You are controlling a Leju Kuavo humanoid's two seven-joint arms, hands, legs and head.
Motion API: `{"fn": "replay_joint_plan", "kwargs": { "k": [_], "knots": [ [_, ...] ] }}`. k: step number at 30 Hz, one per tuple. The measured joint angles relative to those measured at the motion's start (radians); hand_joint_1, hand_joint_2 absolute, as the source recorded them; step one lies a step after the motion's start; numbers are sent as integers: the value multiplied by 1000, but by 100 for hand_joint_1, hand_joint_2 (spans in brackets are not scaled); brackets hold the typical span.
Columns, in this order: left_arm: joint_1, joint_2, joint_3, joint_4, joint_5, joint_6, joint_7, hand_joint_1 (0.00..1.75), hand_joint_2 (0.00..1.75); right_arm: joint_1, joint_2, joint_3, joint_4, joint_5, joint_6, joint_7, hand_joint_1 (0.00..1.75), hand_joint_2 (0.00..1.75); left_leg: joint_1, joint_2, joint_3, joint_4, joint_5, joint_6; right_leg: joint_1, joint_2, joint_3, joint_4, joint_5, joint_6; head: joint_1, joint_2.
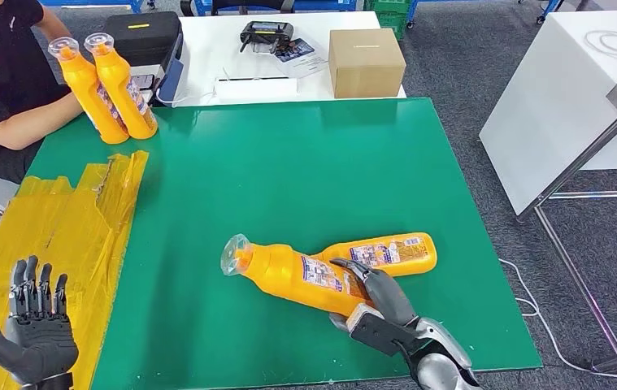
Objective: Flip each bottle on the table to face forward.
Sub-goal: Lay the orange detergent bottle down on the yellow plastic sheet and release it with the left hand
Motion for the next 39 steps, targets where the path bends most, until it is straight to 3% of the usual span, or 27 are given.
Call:
{"fn": "replay_joint_plan", "kwargs": {
  "k": [1,5,11,23,29,39],
  "knots": [
    [1,0,-2,-1,2,-3,5,0,175,0,14,-4,1,-6,1,-10,175,175,0,0,-1,0,0,0,-1,0,-1,0,0,0,0,0],
    [18,0,-28,-14,47,-49,59,0,175,-10,90,-26,-4,-67,3,-80,175,175,-2,0,-3,0,0,0,-2,0,-3,0,0,0,0,0],
    [59,0,-136,-35,86,-71,111,0,175,-71,205,-14,-16,-118,16,-82,175,175,-3,0,-4,0,0,0,-2,-1,-4,0,0,0,0,0],
    [79,27,-347,-44,100,-6,113,0,175,-148,343,147,103,-121,13,-58,175,175,-2,0,-5,0,0,0,-2,-1,-5,0,0,0,0,0],
    [78,44,-389,-44,101,-3,113,0,175,-178,384,217,212,-122,12,-56,175,175,-2,0,-5,0,0,0,-2,-1,-5,0,0,0,0,0],
    [77,58,-428,-44,100,-7,105,0,175,-205,401,247,318,-121,-3,-53,175,175,-3,0,-5,0,0,0,-2,-1,-6,0,0,0,0,0]
  ]
}}
